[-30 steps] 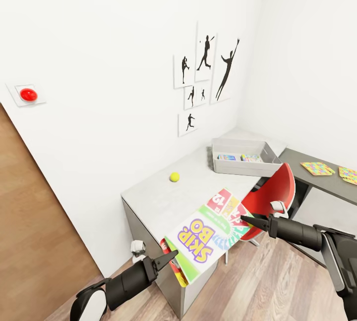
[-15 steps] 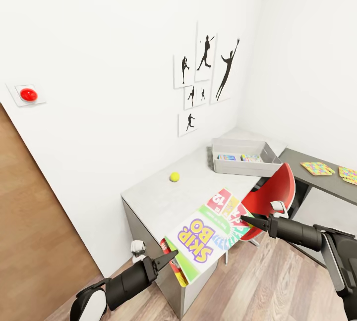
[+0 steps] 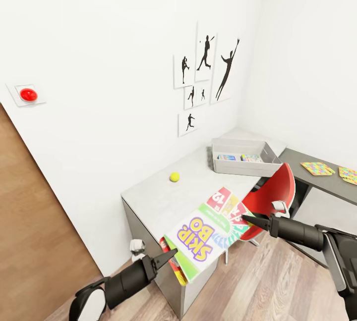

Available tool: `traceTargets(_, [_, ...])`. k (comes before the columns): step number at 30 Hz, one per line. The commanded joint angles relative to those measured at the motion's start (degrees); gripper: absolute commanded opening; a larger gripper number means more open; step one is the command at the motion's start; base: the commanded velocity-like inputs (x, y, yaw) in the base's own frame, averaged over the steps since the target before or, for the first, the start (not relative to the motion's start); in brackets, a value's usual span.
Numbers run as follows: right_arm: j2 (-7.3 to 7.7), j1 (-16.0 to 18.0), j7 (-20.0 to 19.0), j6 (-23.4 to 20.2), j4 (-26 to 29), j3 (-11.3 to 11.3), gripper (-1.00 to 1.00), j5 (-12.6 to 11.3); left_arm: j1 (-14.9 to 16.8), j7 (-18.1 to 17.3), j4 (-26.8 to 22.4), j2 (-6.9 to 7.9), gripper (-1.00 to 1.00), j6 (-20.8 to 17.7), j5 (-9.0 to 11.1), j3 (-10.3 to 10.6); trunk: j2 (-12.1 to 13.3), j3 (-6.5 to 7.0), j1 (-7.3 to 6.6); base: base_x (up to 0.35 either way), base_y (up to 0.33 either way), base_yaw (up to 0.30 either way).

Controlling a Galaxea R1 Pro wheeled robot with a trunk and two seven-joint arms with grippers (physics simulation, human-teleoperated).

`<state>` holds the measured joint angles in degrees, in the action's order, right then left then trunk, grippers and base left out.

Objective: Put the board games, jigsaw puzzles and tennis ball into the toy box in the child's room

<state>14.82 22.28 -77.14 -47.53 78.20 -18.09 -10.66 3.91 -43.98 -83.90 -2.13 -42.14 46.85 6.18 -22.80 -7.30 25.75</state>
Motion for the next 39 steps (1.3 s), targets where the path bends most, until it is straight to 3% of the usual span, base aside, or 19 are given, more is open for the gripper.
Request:
traceTargets(1, [0.07, 0.06, 0.17, -0.45, -0.01, -0.33, 1.0, -0.17, 0.04, 0.0, -0.58, 0.05, -1.0, -0.31, 0.13, -0.11, -0.12, -0.12, 0.03, 0.0, 0.0, 0.0])
traceTargets(7, [0.37, 0.11, 2.68, -0.49, -0.05, -3.34, 1.0, -0.12, 0.0, 0.62, -4.01, 0.43, -1.0, -0.44, 0.05, -0.57, -0.12, -0.12, 0.03, 0.0, 0.0, 0.0])
traceTargets(11, [0.57, 0.12, 5.79, -0.47, -0.06, -7.07, 1.0, -0.04, 0.06, 3.48, -6.44, 0.67, -1.0, -0.57, 0.02, -0.91, -0.12, -0.12, 0.03, 0.0, 0.0, 0.0])
traceTargets(20, [1.75, 0.13, 7.76, -0.45, -0.07, -9.77, 1.0, 0.03, 1.61, 7.36, -7.68, 1.01, -1.0, -1.1, 0.3, -3.97, -0.12, -0.12, 0.03, 0.0, 0.0, 0.0])
traceTargets(24, [2.45, 0.15, 8.12, -0.38, -0.07, -10.96, 1.0, 0.22, 3.85, 8.45, -7.9, 1.04, -1.0, -2.08, 0.26, -5.14, -0.12, -0.12, 0.03, 0.0, 0.0, 0.0])
traceTargets(27, [2.8, 0.21, 8.28, -0.18, -0.12, -11.69, 1.0, 0.68, 6.5, 10.11, -7.96, 0.97, -1.0, -3.66, 0.2, -5.56, -0.12, -0.12, 0.03, 0.0, 0.0, 0.0])
traceTargets(30, [3.03, 0.43, 9.01, 0.44, -0.18, -12.36, 1.0, 1.98, 12.11, 15.67, -7.93, 0.61, -1.0, -6.73, 0.46, -5.94, -0.12, -0.12, 0.03, 0.0, 0.0, 0.0])
traceTargets(31, [3.03, 0.43, 9.01, 0.44, -0.18, -12.36, 1.0, 1.98, 12.11, 15.67, -7.93, 0.61, -1.0, -6.73, 0.46, -5.94, -0.12, -0.12, 0.03, 0.0, 0.0, 0.0])
traceTargets(33, [3.07, 0.53, 10.4, 0.91, -0.2, -12.61, 1.0, 2.84, 16.87, 20.98, -7.71, 0.25, -1.0, -9.34, 1.07, -6.06, -0.12, -0.12, 0.03, 0.0, 0.0, 0.0])
traceTargets(34, [3.07, 0.53, 10.4, 0.91, -0.2, -12.61, 1.0, 2.84, 16.87, 20.98, -7.71, 0.25, -1.0, -9.34, 1.07, -6.06, -0.12, -0.12, 0.03, 0.0, 0.0, 0.0])
traceTargets(37, [3.06, 0.64, 12.9, 1.39, -0.22, -12.81, 1.0, 3.65, 24.73, 29.89, -7.57, -0.74, -1.0, -13.57, 3.94, -5.98, -0.12, -0.12, 0.03, 0.0, 0.0, 0.0])
traceTargets(38, [3.06, 0.64, 12.9, 1.39, -0.22, -12.81, 1.0, 3.65, 24.73, 29.89, -7.57, -0.74, -1.0, -13.57, 3.94, -5.98, -0.12, -0.12, 0.03, 0.0, 0.0, 0.0])
traceTargets(39, [3.05, 0.66, 13.57, 1.49, -0.23, -12.86, 1.0, 3.84, 27.12, 33.16, -7.65, -1.06, -1.0, -14.54, 5.51, -5.86, -0.12, -0.12, 0.03, 0.0, 0.0, 0.0])
